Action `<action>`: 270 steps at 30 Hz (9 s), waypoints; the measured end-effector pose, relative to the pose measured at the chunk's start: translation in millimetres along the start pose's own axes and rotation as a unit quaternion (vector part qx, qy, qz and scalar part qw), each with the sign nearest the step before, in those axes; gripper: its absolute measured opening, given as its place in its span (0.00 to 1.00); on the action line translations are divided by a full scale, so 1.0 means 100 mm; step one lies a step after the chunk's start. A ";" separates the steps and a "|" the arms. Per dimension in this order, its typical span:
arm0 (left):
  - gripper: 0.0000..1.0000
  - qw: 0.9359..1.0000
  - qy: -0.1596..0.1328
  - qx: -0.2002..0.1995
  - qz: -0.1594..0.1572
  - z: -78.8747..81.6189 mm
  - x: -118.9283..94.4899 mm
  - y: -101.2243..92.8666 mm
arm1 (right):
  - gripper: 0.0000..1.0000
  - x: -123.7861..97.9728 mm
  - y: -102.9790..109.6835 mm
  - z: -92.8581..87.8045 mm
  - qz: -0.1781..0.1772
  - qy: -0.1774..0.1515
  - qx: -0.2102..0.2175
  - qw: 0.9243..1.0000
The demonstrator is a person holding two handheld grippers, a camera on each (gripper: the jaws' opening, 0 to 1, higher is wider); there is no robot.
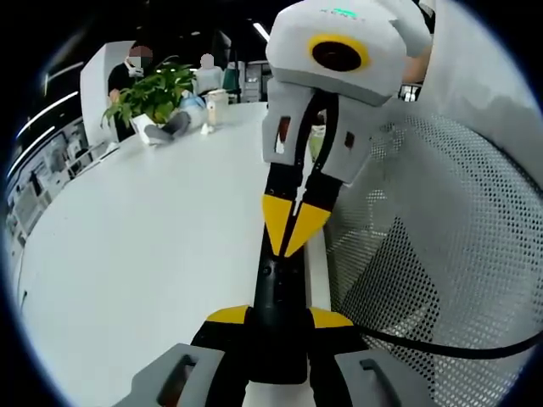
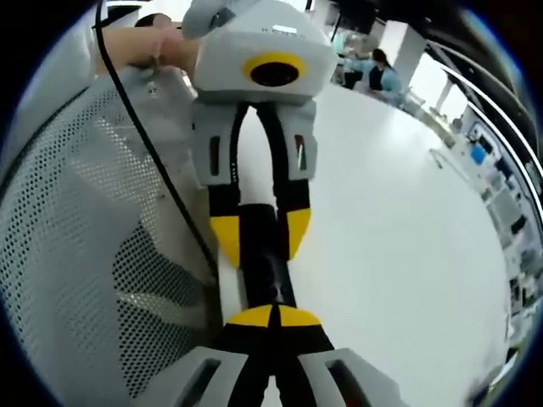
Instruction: Press the specified remote control buttons in sequence, fully releasing each button before pressing the next.
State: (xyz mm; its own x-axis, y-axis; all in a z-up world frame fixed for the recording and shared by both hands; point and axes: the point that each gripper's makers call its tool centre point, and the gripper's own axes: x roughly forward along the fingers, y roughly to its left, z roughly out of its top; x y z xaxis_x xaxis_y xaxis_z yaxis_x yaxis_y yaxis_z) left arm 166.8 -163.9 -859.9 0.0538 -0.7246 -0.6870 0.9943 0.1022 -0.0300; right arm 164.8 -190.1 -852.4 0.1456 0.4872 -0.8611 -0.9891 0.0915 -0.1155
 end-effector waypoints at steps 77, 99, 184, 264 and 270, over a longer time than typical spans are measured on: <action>0.24 1.000 0.002 0.004 0.001 0.00 0.01 -0.01 | 0.00 -0.09 -0.02 -0.18 -0.001 0.021 0.029 0.999; 0.24 1.000 0.000 0.001 0.002 0.00 0.01 -0.01 | 0.00 -0.09 -0.07 -0.16 -0.030 -0.036 0.166 0.985; 0.24 1.000 0.001 -0.009 0.001 0.01 0.01 -0.01 | 0.00 0.07 0.15 0.10 -0.011 0.001 -0.048 0.999; 0.24 1.000 0.003 -0.008 0.004 0.01 0.01 0.00 | 0.00 0.09 -0.12 0.11 0.052 -0.010 0.098 0.994; 0.24 1.000 0.004 -0.007 0.004 0.01 0.01 0.00 | 0.00 0.11 -0.12 0.10 0.098 0.021 0.122 0.987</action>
State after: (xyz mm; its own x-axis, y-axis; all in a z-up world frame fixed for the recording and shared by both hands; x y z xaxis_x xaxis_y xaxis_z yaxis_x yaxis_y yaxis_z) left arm 167.3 -165.7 -860.0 0.0612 -0.7183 -0.6930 0.9925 0.1172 -0.0338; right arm 178.7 -177.1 -855.1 -0.0548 0.4796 -0.8758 -0.9624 0.2084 0.1743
